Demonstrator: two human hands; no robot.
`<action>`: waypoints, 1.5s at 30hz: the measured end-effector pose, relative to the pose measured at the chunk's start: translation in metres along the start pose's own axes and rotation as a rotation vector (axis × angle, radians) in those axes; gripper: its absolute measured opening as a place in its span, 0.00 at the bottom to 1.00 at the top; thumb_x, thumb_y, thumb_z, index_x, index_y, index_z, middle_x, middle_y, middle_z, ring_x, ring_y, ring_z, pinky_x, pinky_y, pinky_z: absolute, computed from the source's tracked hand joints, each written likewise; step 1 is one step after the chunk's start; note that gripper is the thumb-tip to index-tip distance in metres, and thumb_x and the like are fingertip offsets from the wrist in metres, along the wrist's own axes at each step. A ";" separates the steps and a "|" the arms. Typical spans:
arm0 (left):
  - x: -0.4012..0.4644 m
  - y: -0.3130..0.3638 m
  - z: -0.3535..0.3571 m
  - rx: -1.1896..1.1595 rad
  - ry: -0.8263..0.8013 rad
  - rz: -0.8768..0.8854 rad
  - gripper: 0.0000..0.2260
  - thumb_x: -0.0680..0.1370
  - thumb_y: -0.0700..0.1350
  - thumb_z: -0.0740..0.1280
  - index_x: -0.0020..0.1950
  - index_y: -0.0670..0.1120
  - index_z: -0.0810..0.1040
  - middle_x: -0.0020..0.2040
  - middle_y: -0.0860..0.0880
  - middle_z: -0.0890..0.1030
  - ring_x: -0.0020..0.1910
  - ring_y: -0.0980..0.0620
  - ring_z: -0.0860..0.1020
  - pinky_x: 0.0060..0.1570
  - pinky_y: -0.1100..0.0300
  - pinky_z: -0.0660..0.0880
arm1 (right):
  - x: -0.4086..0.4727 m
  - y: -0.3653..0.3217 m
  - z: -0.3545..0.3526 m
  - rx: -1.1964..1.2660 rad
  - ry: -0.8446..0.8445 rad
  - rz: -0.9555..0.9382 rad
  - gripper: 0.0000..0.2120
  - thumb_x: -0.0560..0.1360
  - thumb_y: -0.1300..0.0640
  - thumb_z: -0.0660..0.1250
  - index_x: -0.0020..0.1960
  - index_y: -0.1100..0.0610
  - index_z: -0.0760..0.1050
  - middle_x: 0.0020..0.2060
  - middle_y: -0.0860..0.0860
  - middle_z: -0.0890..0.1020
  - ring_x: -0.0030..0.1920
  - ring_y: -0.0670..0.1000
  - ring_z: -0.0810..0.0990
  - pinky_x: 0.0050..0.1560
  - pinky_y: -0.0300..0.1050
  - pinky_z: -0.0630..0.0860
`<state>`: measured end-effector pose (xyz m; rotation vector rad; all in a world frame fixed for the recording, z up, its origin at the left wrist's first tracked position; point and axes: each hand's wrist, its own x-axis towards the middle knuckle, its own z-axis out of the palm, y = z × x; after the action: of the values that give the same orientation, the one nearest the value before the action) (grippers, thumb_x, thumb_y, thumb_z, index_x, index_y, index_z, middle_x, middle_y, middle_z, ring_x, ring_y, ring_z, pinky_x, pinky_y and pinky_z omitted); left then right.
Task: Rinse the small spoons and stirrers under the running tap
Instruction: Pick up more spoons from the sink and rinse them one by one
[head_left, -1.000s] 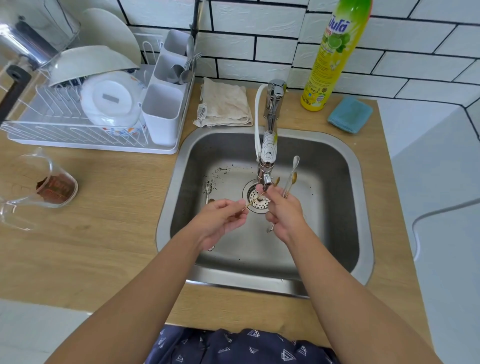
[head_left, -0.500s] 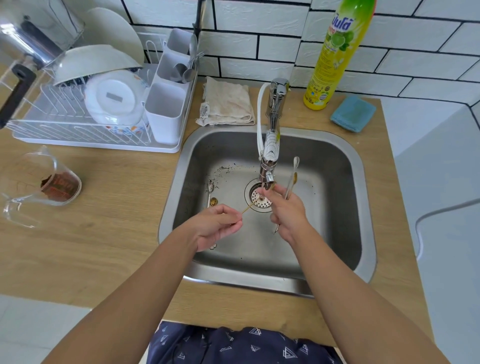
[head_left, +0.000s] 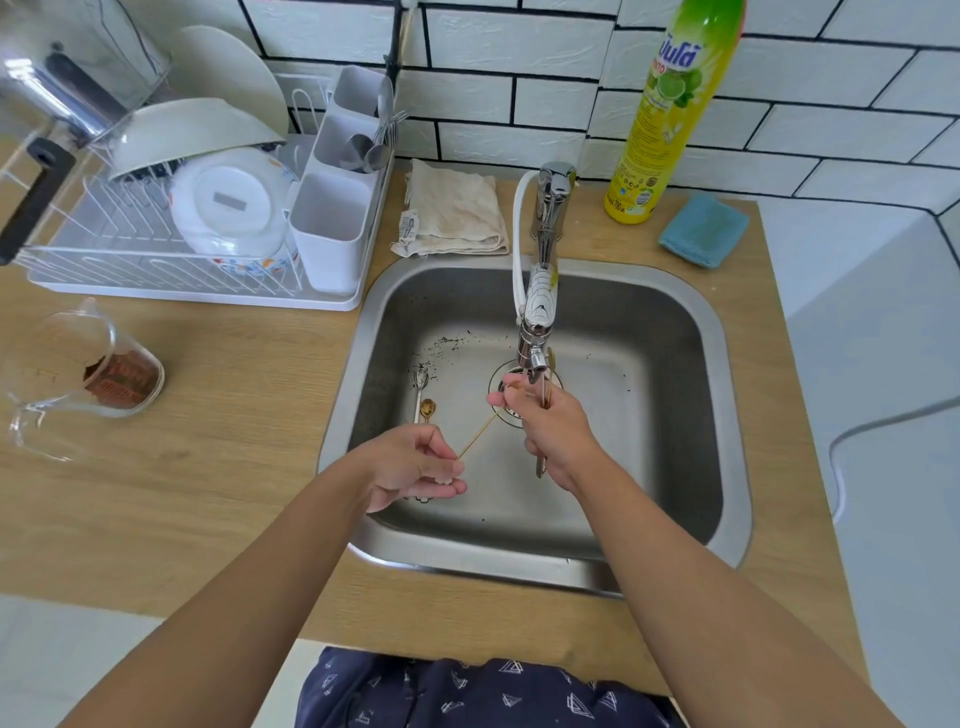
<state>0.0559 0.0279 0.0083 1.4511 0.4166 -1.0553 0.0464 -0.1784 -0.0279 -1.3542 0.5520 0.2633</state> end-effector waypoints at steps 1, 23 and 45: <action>-0.001 0.000 -0.002 0.004 -0.010 -0.012 0.10 0.72 0.28 0.73 0.44 0.38 0.75 0.43 0.38 0.80 0.46 0.39 0.85 0.41 0.57 0.83 | 0.000 0.000 -0.001 0.001 -0.011 -0.002 0.06 0.81 0.53 0.69 0.57 0.52 0.81 0.47 0.51 0.89 0.24 0.45 0.60 0.24 0.38 0.57; 0.050 0.032 0.087 -0.419 0.000 0.286 0.05 0.84 0.41 0.60 0.53 0.41 0.73 0.50 0.41 0.84 0.47 0.49 0.85 0.47 0.57 0.82 | -0.003 -0.015 -0.059 0.499 0.334 -0.061 0.12 0.82 0.48 0.67 0.46 0.55 0.77 0.44 0.49 0.89 0.18 0.41 0.57 0.19 0.34 0.56; 0.018 0.002 0.101 -0.081 0.146 0.384 0.11 0.73 0.35 0.74 0.46 0.44 0.74 0.34 0.46 0.82 0.29 0.52 0.80 0.33 0.62 0.74 | -0.013 -0.013 -0.008 0.546 0.092 -0.022 0.19 0.76 0.38 0.65 0.44 0.53 0.79 0.33 0.45 0.79 0.28 0.42 0.70 0.31 0.39 0.69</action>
<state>0.0310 -0.0715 0.0098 1.4676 0.2654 -0.6222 0.0400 -0.1876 -0.0108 -0.8438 0.6305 0.0245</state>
